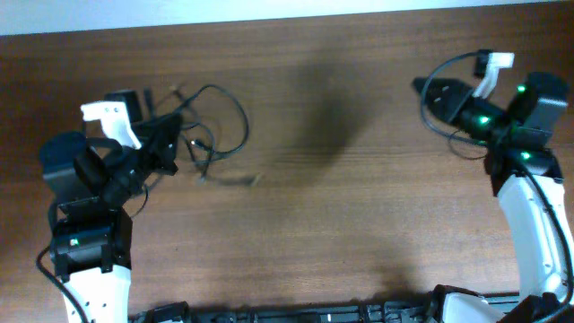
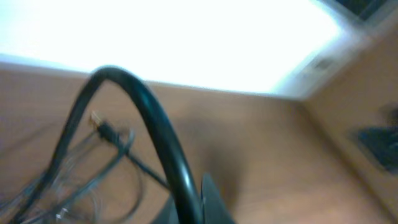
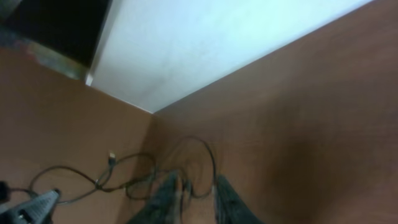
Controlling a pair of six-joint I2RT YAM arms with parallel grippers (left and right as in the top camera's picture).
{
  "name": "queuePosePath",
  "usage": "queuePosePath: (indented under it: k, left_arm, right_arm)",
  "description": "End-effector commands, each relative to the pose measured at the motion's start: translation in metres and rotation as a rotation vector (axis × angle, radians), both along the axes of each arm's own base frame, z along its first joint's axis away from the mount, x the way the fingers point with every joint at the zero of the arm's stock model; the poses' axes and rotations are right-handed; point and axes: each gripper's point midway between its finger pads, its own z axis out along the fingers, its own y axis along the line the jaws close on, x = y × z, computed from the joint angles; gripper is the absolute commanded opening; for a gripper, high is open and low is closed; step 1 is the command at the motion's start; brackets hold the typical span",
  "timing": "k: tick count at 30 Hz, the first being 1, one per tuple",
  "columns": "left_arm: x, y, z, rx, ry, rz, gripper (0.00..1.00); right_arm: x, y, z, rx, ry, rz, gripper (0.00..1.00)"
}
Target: Untangle cables
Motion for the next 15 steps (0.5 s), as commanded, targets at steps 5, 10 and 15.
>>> queuePosePath:
  k: [5,10,15]
  left_arm:
    - [-0.062,-0.102,0.061,-0.067,-0.275,-0.607,0.0]
    - [-0.054,-0.108,0.099,-0.162,-0.341,-0.54,0.0]
    - [-0.046,-0.105,0.088,-0.194,-0.261,-0.491,0.02]
  right_arm:
    - [-0.041,0.119,-0.013,-0.097,-0.037,0.361,0.62]
    - [-0.065,0.181,-0.04,-0.257,-0.002,0.414,0.71]
    - [-0.07,0.196,-0.057,-0.409,-0.025,0.383,0.1]
